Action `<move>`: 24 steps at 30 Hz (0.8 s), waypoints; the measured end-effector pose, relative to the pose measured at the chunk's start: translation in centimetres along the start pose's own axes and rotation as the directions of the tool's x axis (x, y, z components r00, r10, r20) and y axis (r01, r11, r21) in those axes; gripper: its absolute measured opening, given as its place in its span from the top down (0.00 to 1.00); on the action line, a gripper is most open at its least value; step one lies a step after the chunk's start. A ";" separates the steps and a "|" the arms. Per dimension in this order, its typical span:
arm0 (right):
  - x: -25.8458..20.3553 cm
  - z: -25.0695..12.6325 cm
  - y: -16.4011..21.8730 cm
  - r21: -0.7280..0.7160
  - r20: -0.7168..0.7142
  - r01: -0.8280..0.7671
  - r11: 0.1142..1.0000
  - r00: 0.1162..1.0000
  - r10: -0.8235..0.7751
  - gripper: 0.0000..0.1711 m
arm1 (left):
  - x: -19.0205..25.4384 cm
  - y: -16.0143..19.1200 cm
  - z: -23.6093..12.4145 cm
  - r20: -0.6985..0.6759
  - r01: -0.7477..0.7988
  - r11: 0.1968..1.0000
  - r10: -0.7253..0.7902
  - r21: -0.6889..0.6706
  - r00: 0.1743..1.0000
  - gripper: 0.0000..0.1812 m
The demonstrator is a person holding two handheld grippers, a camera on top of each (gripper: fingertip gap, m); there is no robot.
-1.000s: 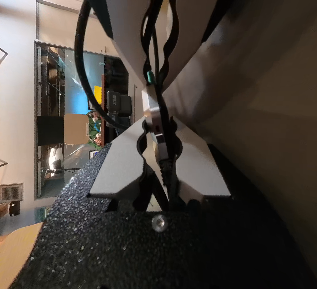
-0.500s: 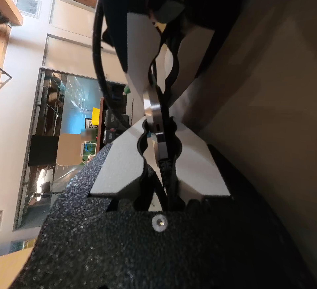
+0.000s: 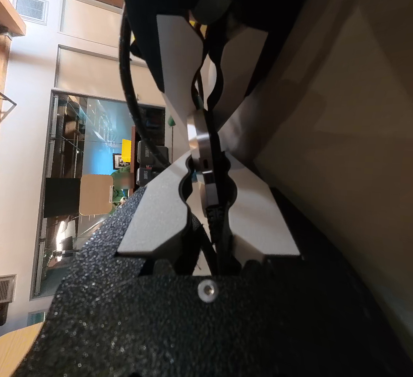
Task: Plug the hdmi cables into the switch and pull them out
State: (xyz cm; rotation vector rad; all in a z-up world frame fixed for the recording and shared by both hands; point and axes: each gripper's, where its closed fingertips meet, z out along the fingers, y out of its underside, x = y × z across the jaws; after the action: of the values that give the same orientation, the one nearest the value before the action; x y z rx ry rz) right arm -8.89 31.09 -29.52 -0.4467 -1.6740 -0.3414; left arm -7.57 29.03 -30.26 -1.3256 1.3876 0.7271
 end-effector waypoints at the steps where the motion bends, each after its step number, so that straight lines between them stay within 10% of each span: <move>1: 0.0 0.0 0.0 0.004 0.002 -0.005 1.000 1.000 0.005 0.98 | 0.0 0.0 -0.1 0.000 -0.001 1.000 0.001 -0.002 1.000 0.88; 24: -0.3 -0.6 -1.6 0.094 0.029 -0.087 0.992 0.996 0.085 0.97 | 0.6 -0.3 -2.1 -0.009 0.011 0.999 -0.011 0.034 1.000 0.89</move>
State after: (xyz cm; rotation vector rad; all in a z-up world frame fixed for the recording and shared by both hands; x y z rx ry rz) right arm -9.04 29.36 -29.69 -0.4522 -1.6822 -0.1929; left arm -7.80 26.87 -30.14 -1.3101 1.3924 0.6881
